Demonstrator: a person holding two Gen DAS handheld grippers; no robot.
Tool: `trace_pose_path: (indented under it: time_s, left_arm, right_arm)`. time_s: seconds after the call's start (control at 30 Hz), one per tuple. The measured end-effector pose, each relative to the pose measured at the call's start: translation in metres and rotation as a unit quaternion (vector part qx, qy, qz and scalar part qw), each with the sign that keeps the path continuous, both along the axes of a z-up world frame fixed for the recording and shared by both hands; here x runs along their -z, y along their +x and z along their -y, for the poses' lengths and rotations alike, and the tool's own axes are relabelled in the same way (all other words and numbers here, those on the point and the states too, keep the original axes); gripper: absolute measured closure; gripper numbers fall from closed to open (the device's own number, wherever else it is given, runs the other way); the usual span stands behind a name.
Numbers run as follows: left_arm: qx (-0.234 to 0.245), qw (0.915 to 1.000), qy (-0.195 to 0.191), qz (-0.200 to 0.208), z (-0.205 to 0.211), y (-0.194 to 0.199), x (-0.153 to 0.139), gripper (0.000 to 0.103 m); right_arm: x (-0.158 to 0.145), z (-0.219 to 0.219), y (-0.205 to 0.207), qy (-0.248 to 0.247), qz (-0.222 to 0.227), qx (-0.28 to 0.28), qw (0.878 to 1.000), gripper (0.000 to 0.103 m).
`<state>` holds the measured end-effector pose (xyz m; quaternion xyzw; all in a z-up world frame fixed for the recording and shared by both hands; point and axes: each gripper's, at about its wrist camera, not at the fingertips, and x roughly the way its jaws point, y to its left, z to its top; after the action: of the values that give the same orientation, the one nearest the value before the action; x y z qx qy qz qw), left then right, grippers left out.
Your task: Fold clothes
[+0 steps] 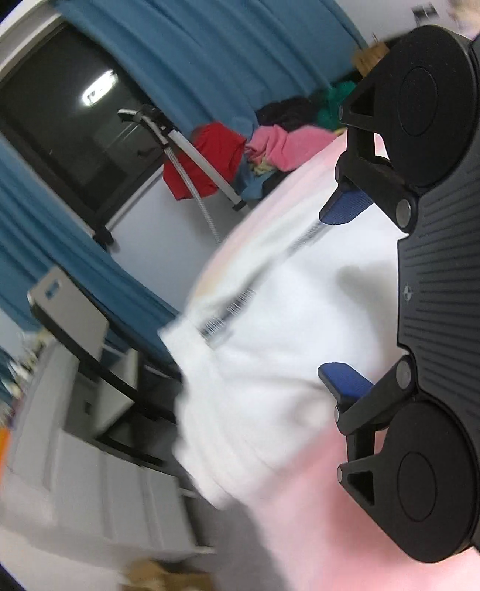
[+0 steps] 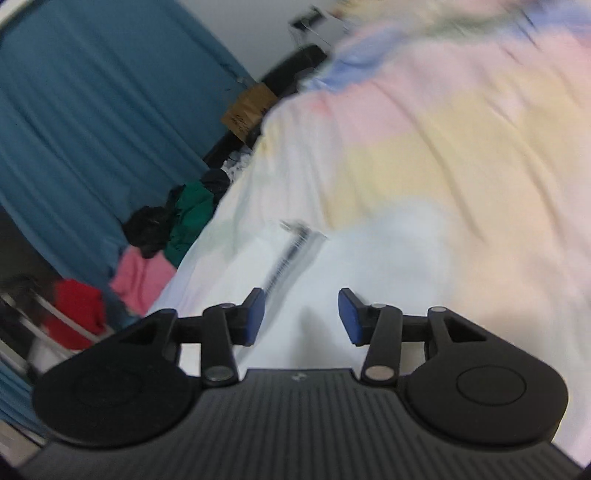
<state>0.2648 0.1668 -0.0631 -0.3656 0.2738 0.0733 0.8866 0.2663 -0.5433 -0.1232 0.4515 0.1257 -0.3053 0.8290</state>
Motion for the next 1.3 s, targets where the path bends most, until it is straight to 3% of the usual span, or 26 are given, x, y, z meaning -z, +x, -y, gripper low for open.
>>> trace_pose_path:
  time_s: [0.13, 0.23, 0.37, 0.43, 0.6, 0.8, 0.83, 0.9, 0.93, 1.03, 1.3]
  left_arm:
    - [-0.018, 0.9959, -0.084, -0.031, -0.021, -0.03, 0.017, 0.02]
    - [0.0, 0.9863, -0.165, -0.013, -0.035, -0.033, 0.034, 0.02]
    - [-0.023, 0.9796, -0.199, -0.017, -0.04, -0.02, 0.056, 0.021]
    - [-0.028, 0.9791, -0.201, -0.014, -0.039, -0.01, 0.066, 0.021]
    - [-0.072, 0.974, -0.213, 0.022, -0.045, 0.008, 0.076, 0.024]
    - [-0.092, 0.9771, -0.19, 0.026, -0.054, 0.035, 0.082, 0.056]
    - [-0.096, 0.9761, -0.193, 0.026, -0.055, 0.037, 0.084, 0.061]
    - [-0.099, 0.9749, -0.197, 0.027, -0.058, 0.039, 0.085, 0.073]
    - [-0.097, 0.9761, -0.192, 0.026, -0.059, 0.041, 0.083, 0.081]
    - [-0.098, 0.9747, -0.199, 0.029, -0.064, 0.037, 0.072, 0.092]
    - [-0.083, 0.9778, -0.185, 0.053, -0.066, -0.017, 0.039, 0.094]
  right_arm:
    - [0.003, 0.011, -0.04, 0.067, 0.04, -0.005, 0.997, 0.055]
    - [0.003, 0.016, -0.053, 0.095, 0.046, -0.027, 0.994, 0.056]
    - [0.021, 0.016, -0.047, 0.142, 0.013, -0.079, 0.987, 0.055]
    - [0.033, 0.014, -0.041, 0.158, -0.012, -0.082, 0.984, 0.056]
    - [0.043, 0.013, -0.02, 0.139, -0.001, -0.096, 0.986, 0.055]
    - [0.05, 0.026, -0.001, 0.095, 0.022, -0.073, 0.992, 0.058]
    - [0.051, 0.028, 0.003, 0.088, 0.023, -0.066, 0.994, 0.06]
    - [0.052, 0.029, 0.011, 0.073, 0.021, -0.052, 0.996, 0.078]
    - [0.052, 0.03, 0.015, 0.067, 0.017, -0.047, 0.996, 0.08]
    - [0.048, 0.029, 0.023, 0.053, 0.013, -0.029, 0.998, 0.087]
    - [0.029, 0.033, -0.002, 0.065, 0.045, -0.025, 0.997, 0.092]
